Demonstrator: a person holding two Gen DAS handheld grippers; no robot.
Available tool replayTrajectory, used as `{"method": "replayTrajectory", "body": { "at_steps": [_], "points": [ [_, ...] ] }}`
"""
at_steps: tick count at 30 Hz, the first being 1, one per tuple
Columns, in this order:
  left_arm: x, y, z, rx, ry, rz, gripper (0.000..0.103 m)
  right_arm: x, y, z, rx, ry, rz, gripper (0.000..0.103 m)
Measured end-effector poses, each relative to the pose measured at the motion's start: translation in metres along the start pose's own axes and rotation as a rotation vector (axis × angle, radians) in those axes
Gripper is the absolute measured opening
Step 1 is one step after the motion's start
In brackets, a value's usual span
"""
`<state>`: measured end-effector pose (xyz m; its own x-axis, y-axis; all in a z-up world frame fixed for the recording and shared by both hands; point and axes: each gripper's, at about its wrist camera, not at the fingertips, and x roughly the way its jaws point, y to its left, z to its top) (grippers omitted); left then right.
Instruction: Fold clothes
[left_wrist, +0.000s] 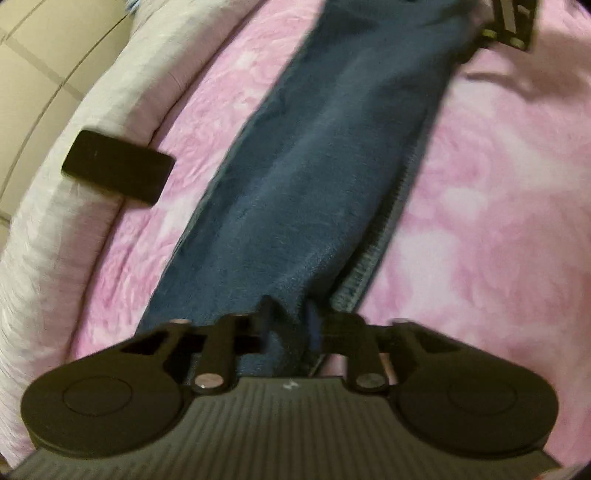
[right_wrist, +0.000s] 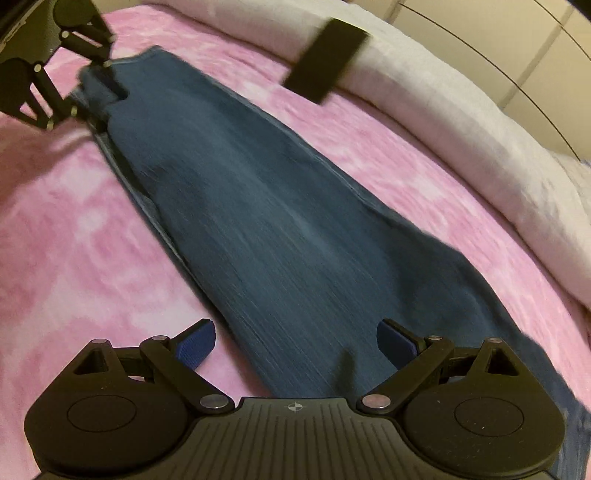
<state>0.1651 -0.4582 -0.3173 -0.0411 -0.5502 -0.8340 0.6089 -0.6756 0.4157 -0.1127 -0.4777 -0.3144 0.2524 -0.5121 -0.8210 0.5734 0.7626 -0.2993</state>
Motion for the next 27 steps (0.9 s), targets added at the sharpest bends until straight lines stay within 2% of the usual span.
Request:
{"method": "replayTrajectory", "body": {
  "at_steps": [4, 8, 10, 13, 16, 20, 23, 25, 26, 27],
  "points": [
    [-0.002, 0.019, -0.001, -0.071, 0.046, -0.043, 0.012, -0.025, -0.020, -0.034, 0.093, 0.020, -0.110, 0.096],
    [-0.012, 0.002, 0.007, 0.026, 0.054, 0.016, 0.014, -0.041, -0.011, -0.067, 0.075, 0.039, -0.227, 0.096],
    [-0.018, -0.014, 0.018, 0.079, 0.022, 0.041, 0.019, -0.039, -0.003, -0.078, 0.026, 0.055, -0.255, 0.096],
    [-0.029, -0.044, 0.040, 0.171, -0.068, 0.038, 0.030, -0.031, -0.001, -0.090, -0.040, 0.066, -0.309, 0.096],
    [-0.033, -0.078, 0.074, 0.234, -0.183, 0.017, 0.042, -0.037, -0.028, -0.091, 0.038, 0.045, -0.361, 0.096],
    [-0.022, -0.117, 0.127, 0.258, -0.304, -0.017, 0.050, -0.049, -0.067, -0.082, 0.108, 0.004, -0.338, 0.096],
    [-0.008, -0.139, 0.163, 0.285, -0.347, -0.060, 0.050, -0.055, -0.090, -0.077, 0.141, -0.018, -0.283, 0.096],
    [0.004, -0.147, 0.179, 0.317, -0.347, -0.040, 0.050, -0.055, -0.107, -0.071, 0.170, -0.016, -0.229, 0.096],
    [0.010, -0.151, 0.188, 0.333, -0.347, -0.031, 0.048, -0.055, -0.115, -0.069, 0.183, -0.015, -0.202, 0.096],
    [0.015, -0.151, 0.195, 0.334, -0.345, -0.027, 0.039, -0.055, -0.123, -0.066, 0.197, -0.014, -0.174, 0.096]
  ]
}}
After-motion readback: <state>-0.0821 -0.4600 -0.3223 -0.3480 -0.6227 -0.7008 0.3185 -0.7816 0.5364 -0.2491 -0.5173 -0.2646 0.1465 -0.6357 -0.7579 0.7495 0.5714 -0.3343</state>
